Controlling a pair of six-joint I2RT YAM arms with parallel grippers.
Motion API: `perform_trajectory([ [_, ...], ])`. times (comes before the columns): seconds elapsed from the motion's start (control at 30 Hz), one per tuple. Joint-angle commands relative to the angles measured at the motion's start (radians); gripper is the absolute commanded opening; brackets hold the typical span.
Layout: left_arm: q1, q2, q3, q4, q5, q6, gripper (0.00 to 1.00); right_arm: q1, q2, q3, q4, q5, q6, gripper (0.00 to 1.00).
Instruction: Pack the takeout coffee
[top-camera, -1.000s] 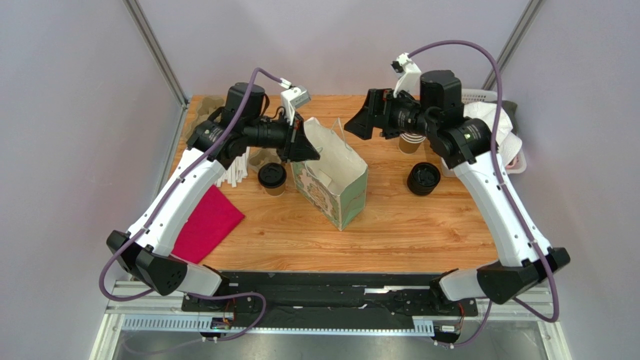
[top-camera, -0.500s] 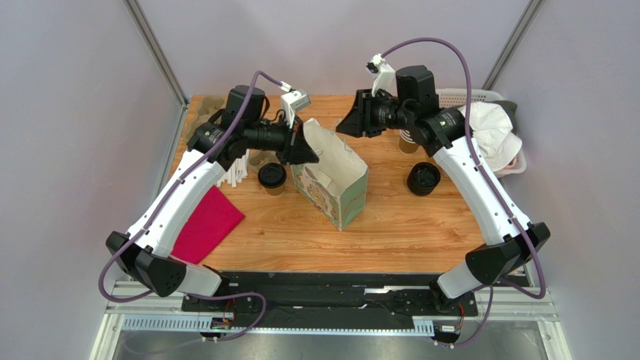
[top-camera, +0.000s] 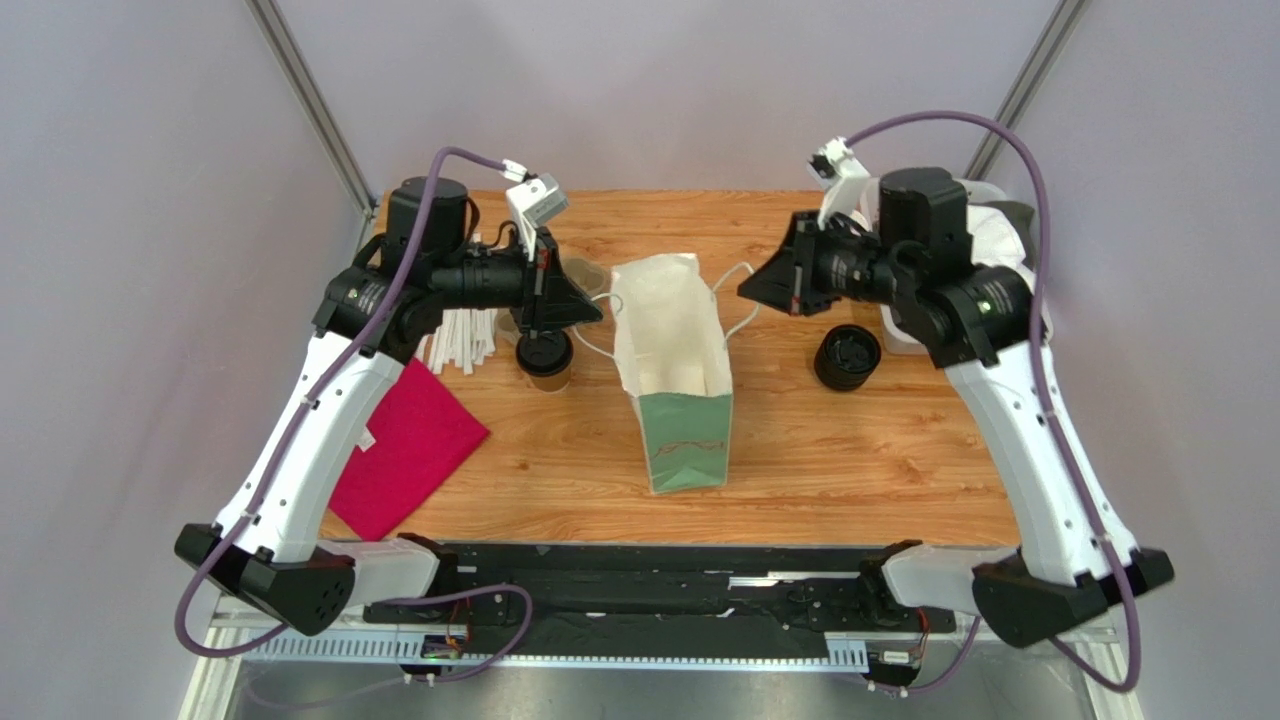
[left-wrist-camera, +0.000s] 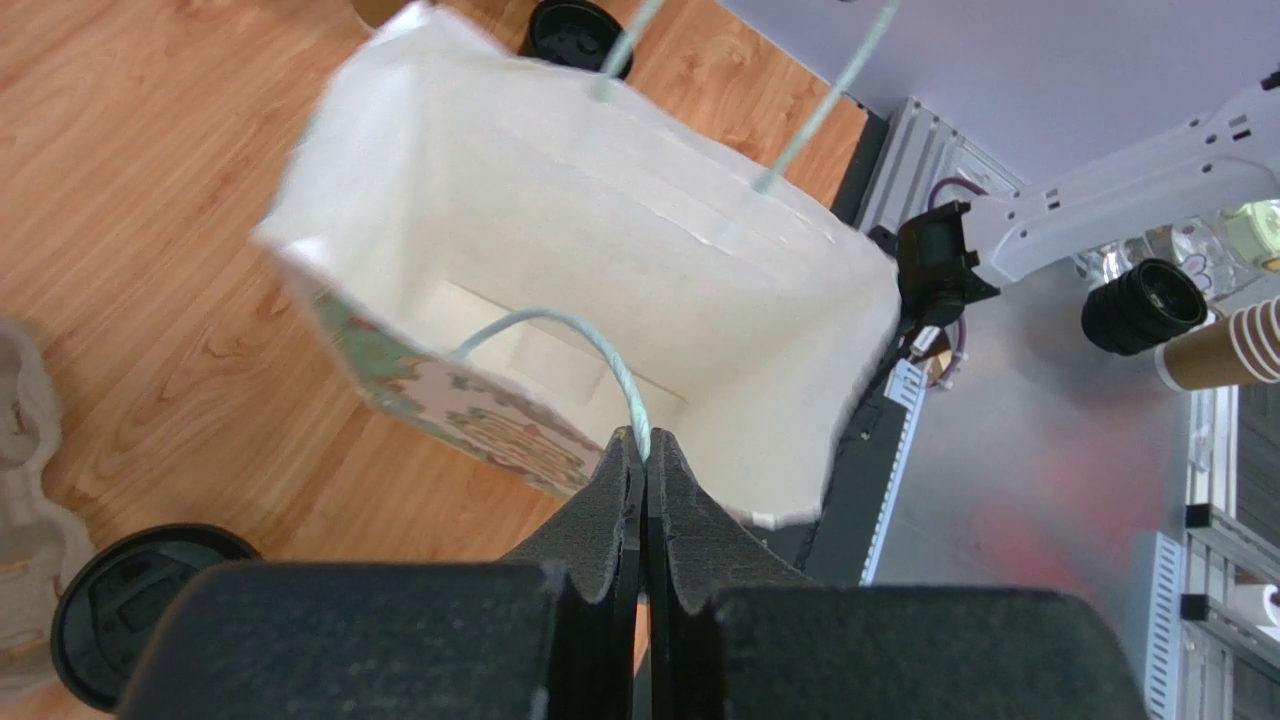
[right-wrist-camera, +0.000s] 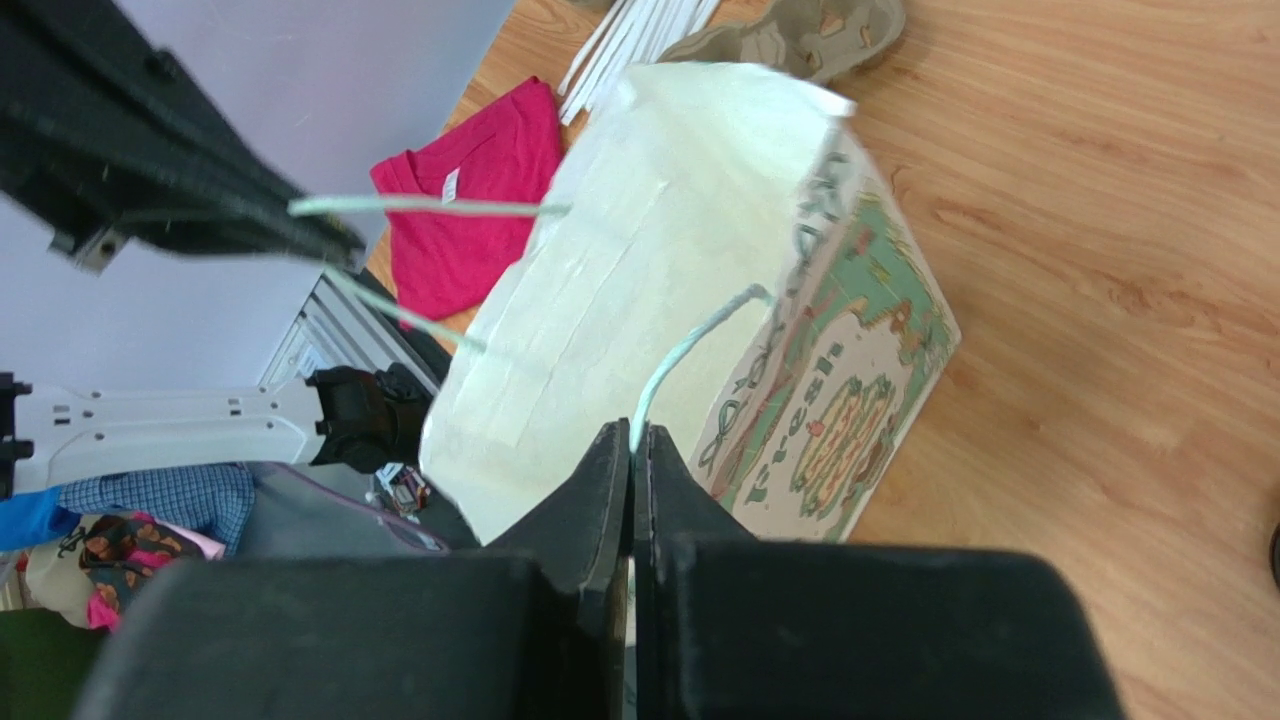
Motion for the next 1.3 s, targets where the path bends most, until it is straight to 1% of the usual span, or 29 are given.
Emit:
perform_trajectory([
  [0.0,0.030,-0.014,-0.022,-0.014,0.051,0.032,0.00,-0.008,-0.125,-0.103,-0.070,-0.022,-0.007,0.00],
  [0.07,0.031,-0.016,-0.054,-0.011,0.043,0.036,0.00,-0.017,-0.150,-0.172,-0.076,0.006,-0.029,0.00],
  [0.13,0.031,-0.017,-0.078,-0.010,0.032,0.026,0.00,-0.046,-0.170,-0.233,-0.082,-0.008,-0.043,0.00],
  [0.23,0.031,-0.020,-0.135,-0.004,0.002,0.016,0.00,-0.072,-0.188,-0.302,-0.101,-0.014,-0.066,0.00],
  [0.33,0.031,-0.025,-0.196,0.009,-0.015,0.000,0.00,-0.086,-0.207,-0.335,-0.127,0.007,-0.109,0.00],
  [0.47,0.031,-0.025,-0.262,0.032,-0.001,-0.032,0.00,-0.097,-0.235,-0.413,-0.148,0.012,-0.132,0.00],
  [0.67,0.031,-0.022,-0.353,0.062,0.032,-0.067,0.00,-0.097,-0.239,-0.528,-0.095,-0.002,-0.121,0.00],
  [0.87,0.010,0.009,-0.447,0.137,0.072,-0.125,0.00,-0.097,-0.224,-0.588,-0.056,-0.011,-0.118,0.00],
  [1.07,-0.042,0.061,-0.474,0.246,0.105,-0.196,0.00,-0.097,-0.196,-0.628,-0.029,-0.020,-0.113,0.00],
  [1.27,-0.087,0.105,-0.485,0.363,0.108,-0.268,0.00,-0.095,-0.173,-0.658,0.021,-0.048,-0.089,0.00],
])
